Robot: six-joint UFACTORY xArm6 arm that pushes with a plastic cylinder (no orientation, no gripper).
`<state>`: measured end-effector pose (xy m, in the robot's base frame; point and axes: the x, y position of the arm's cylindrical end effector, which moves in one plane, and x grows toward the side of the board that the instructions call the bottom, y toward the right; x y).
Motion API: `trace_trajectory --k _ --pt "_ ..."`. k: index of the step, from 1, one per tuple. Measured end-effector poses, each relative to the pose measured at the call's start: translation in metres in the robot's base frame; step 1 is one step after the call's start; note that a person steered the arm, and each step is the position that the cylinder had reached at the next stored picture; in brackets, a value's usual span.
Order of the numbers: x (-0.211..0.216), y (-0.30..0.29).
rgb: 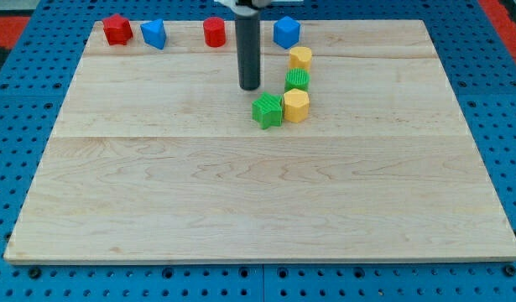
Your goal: Place the green star at the bottom of the yellow hexagon
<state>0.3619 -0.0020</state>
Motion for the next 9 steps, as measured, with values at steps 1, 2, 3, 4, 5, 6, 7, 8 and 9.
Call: trace_trajectory --k 1,2,3,4,5,6,7,8,9 --pt "0.009 0.008" --pt "0.036 0.005" --pt "0.063 0.010" --pt "0.070 -0.029" --pt "0.101 -0.039" --pt "0.105 -0.001" --pt "0.115 -0.006" --pt "0.112 0.001" --pt "0.107 0.017"
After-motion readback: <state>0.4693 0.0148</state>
